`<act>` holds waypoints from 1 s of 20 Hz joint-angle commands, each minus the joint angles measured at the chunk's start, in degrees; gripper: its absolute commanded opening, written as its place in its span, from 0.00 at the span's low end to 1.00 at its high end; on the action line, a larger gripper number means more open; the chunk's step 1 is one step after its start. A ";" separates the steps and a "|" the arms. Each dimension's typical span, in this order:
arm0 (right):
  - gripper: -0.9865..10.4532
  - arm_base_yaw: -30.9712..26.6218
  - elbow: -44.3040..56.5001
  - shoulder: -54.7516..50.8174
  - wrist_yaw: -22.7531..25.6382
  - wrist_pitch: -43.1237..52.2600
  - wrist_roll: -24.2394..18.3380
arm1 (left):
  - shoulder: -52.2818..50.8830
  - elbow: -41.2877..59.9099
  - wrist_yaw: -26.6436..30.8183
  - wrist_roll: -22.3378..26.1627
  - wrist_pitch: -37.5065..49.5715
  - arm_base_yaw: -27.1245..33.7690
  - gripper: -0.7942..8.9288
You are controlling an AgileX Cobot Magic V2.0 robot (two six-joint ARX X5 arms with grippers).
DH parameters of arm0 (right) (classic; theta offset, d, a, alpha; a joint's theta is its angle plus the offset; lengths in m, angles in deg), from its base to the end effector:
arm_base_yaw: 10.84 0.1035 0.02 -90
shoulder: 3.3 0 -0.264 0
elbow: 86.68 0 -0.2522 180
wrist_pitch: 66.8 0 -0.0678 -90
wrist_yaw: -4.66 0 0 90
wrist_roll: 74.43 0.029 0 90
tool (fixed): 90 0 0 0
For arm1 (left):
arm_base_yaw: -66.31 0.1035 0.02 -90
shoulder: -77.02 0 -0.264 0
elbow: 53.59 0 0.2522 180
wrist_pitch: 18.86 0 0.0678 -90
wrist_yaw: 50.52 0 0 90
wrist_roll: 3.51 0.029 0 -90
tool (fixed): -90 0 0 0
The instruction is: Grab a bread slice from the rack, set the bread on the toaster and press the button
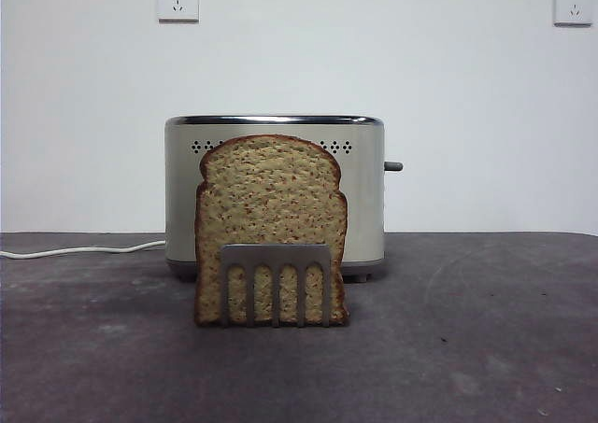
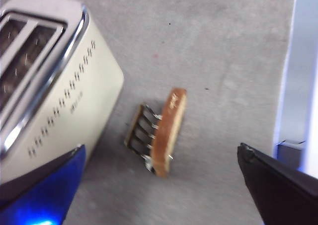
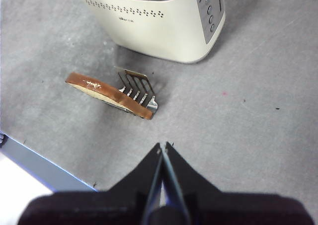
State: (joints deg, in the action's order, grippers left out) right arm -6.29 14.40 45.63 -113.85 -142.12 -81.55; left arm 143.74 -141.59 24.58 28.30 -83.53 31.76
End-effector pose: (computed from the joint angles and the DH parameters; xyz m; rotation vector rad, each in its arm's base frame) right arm 0.1291 0.0242 0.3623 0.0518 0.7480 0.5932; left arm 0.1772 -0.1311 0.3717 0.6275 0.5240 -1.0179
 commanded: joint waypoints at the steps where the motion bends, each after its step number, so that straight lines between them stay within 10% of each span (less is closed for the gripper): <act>1: 0.08 0.13 -0.02 0.50 -0.09 0.13 -0.46 | 5.62 -1.27 2.78 4.94 2.93 -3.37 0.76; 13: 0.08 0.13 -0.02 1.77 -0.07 0.11 -0.48 | 24.74 -1.25 9.40 9.68 6.21 -9.16 0.75; 20: 0.08 0.13 -0.02 1.77 -0.07 0.13 -0.50 | 25.77 -1.25 8.94 9.60 5.77 -9.27 0.16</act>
State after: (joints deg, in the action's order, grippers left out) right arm -6.31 14.40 47.38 -113.85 -142.23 -81.55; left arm 169.38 -143.01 33.94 37.46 -77.56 22.67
